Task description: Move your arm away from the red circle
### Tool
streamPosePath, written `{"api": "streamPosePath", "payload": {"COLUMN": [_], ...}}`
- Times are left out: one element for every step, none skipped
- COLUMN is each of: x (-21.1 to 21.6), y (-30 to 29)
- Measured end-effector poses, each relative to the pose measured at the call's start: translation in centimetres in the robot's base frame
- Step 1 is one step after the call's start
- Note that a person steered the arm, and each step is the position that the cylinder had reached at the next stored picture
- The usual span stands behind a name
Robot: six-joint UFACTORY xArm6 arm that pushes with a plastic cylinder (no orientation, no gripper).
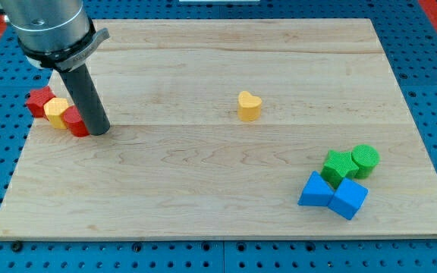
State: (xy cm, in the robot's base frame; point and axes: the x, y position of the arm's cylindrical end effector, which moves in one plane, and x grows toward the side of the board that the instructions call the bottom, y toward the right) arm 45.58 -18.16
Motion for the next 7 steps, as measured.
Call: {"api": "streamPosePath", "payload": {"x": [3.3, 7.4, 8.3, 8.2, 8.0, 8.0, 7.7], "y": [2.8, 3.8, 2.4, 2.4, 2.4, 3.0, 3.4]}}
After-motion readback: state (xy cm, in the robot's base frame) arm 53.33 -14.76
